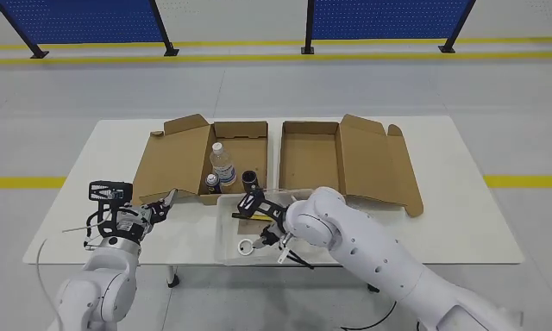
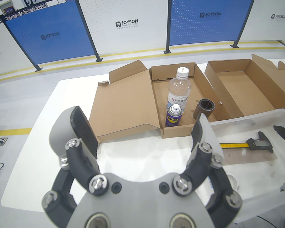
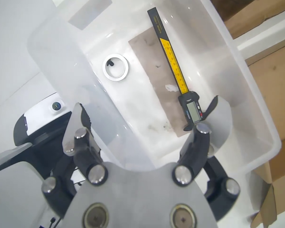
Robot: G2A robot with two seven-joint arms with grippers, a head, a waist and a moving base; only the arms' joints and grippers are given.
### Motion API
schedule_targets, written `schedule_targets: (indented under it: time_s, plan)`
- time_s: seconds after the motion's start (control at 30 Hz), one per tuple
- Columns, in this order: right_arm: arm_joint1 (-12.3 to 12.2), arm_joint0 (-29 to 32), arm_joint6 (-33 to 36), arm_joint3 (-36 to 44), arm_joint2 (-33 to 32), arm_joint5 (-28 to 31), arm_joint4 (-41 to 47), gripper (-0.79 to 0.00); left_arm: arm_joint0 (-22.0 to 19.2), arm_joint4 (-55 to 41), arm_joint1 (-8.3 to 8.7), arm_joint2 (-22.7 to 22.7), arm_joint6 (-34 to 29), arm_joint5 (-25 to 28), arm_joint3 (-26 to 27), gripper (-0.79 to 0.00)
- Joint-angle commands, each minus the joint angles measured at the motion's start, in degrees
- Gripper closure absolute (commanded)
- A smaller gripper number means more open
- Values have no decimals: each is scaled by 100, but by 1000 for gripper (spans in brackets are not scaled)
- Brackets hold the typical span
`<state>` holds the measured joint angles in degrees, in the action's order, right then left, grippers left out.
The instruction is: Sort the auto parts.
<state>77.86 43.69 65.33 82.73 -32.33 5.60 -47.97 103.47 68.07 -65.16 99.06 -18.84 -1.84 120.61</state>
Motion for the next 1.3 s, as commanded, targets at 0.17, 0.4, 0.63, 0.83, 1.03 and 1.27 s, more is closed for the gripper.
schedule_targets:
  time_s: [0.17,0.4,0.63,0.83,1.03,1.27]
  plan:
    - [435,-269,-100,-635,556,-672,139,-730,0,0,0,0,0,0,0,-785]
    - [830,-504,-209,-1335,861,-1012,307,-363,0,0,0,0,0,0,0,-785]
    - [1110,-627,-203,-1822,1008,-1068,422,-366,0,0,0,0,0,0,0,-785]
    - [1302,-713,-220,-2138,1062,-1011,480,-369,0,0,0,0,0,0,0,-785]
    - [1510,-819,-107,-2527,1173,-846,501,-360,0,0,0,0,0,0,0,-785]
    - [1740,-862,-142,-2968,1250,-744,547,-332,0,0,0,0,0,0,0,-785]
